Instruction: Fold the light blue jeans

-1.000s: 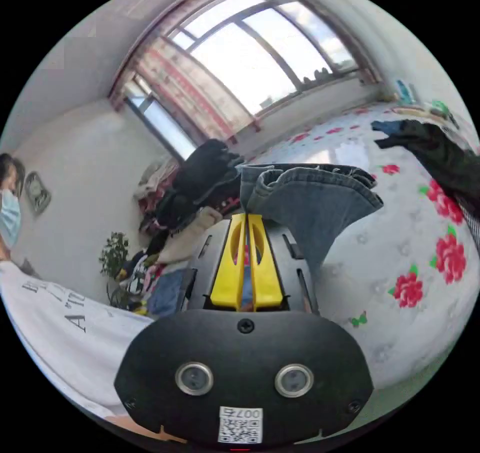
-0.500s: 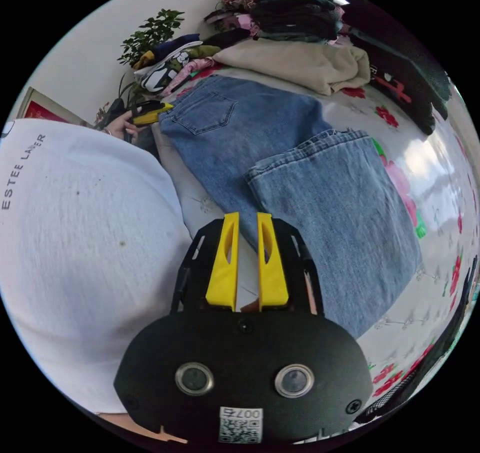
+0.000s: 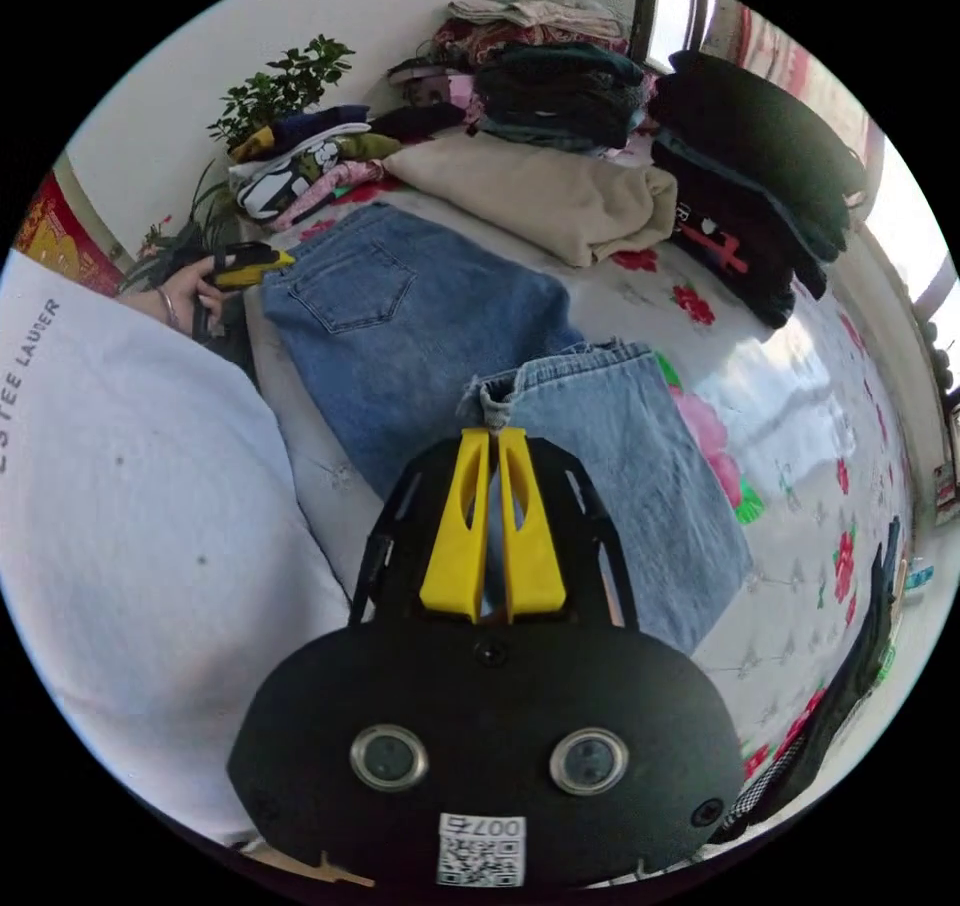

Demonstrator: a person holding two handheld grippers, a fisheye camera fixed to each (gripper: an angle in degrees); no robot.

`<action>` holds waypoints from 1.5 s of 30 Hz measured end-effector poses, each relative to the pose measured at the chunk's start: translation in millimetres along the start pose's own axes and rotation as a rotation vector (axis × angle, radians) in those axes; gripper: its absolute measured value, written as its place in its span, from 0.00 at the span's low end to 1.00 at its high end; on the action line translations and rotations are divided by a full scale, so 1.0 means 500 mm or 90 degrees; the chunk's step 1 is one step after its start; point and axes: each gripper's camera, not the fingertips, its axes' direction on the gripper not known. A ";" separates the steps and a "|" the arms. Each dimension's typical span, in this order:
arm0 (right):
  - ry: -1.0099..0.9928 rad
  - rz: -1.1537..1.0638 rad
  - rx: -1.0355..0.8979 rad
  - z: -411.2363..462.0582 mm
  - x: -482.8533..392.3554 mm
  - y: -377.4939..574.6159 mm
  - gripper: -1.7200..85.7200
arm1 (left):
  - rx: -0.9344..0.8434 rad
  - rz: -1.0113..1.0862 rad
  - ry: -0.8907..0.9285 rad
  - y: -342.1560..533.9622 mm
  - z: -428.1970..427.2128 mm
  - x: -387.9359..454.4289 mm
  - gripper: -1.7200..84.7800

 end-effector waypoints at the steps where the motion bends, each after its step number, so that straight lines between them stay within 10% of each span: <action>1: -0.015 -0.003 0.025 -0.031 0.004 0.007 0.03 | 0.001 0.005 -0.004 0.003 -0.001 0.000 0.09; 8: -0.139 0.028 -0.169 0.124 0.009 0.019 0.08 | 0.051 0.105 0.078 0.043 -0.038 0.045 0.08; 13: -0.124 0.080 -0.057 0.004 0.082 0.067 0.11 | 0.033 0.271 0.152 0.067 -0.051 0.199 0.08; 23: -0.110 0.502 0.151 -0.199 0.428 0.414 0.13 | -0.356 0.794 0.398 0.453 0.259 0.750 0.09; 27: -0.163 0.630 0.205 -0.209 0.509 0.541 0.14 | -0.529 0.723 0.343 0.573 0.423 0.719 0.12; 33: -0.283 0.716 0.222 -0.163 0.608 0.653 0.15 | -0.447 0.546 0.083 0.448 0.435 0.505 0.13; 45: -0.291 0.673 0.060 -0.099 0.695 0.579 0.11 | -0.610 0.392 0.057 0.493 0.616 0.362 0.12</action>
